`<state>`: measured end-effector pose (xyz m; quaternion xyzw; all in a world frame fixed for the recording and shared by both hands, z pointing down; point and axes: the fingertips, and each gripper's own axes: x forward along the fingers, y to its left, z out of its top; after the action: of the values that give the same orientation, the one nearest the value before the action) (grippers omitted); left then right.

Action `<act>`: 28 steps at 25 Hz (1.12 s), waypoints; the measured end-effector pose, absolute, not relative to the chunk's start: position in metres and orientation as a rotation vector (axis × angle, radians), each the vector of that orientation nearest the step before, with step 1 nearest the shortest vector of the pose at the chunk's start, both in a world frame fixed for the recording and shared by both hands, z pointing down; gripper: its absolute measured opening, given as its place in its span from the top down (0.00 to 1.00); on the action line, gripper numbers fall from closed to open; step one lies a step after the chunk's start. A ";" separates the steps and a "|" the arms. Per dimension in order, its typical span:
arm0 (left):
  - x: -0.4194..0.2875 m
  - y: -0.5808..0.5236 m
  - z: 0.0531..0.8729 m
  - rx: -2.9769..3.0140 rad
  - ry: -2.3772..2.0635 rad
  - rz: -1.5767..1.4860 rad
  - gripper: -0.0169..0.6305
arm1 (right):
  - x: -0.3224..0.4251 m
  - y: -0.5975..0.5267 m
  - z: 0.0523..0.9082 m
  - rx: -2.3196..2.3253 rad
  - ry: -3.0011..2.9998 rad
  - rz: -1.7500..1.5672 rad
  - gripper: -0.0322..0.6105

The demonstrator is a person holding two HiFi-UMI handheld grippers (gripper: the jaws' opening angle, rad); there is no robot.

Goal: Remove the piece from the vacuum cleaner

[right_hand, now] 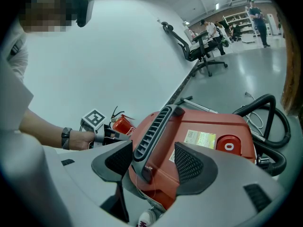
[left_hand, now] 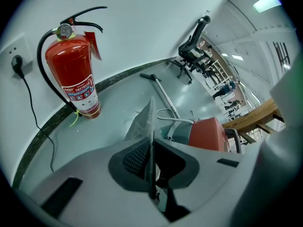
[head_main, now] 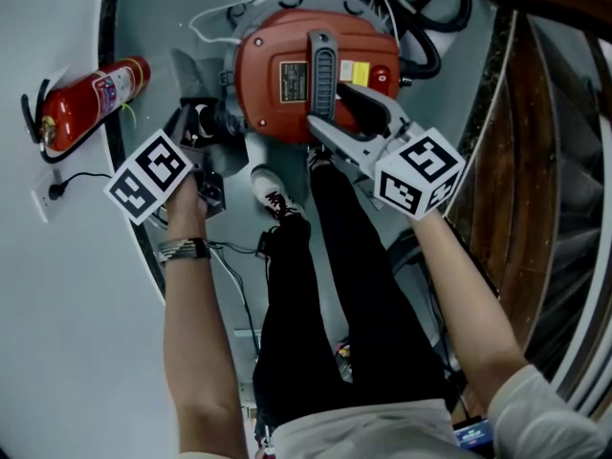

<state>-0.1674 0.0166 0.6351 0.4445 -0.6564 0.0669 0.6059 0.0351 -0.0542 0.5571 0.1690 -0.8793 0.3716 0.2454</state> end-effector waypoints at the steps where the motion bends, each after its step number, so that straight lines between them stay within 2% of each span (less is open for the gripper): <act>1: -0.166 0.016 0.635 1.054 -1.513 0.186 0.93 | 0.035 -0.054 0.557 0.461 -2.400 1.015 0.53; 3: -0.165 0.017 0.634 1.103 -1.508 0.239 0.91 | 0.035 -0.054 0.557 0.462 -2.402 1.013 0.53; 6: -0.167 0.020 0.630 1.156 -1.516 0.256 0.82 | 0.035 -0.054 0.557 0.466 -2.404 1.008 0.53; 10: -0.165 0.027 0.614 1.298 -1.535 0.265 0.79 | 0.035 -0.054 0.557 0.466 -2.408 1.009 0.53; 16: -0.140 0.065 0.616 1.468 -1.491 0.612 0.76 | 0.036 -0.055 0.557 0.470 -2.409 1.007 0.53; 24: -0.137 0.073 0.629 1.420 -1.480 0.627 0.75 | 0.036 -0.055 0.556 0.480 -2.415 1.001 0.53; 28: -0.135 0.073 0.626 1.445 -1.498 0.677 0.80 | 0.036 -0.055 0.556 0.484 -2.418 0.998 0.53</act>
<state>-0.1351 0.0731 0.6258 0.5866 -0.6083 0.2750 0.4585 0.0357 -0.0551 0.5561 0.1769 -0.8827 0.3645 0.2383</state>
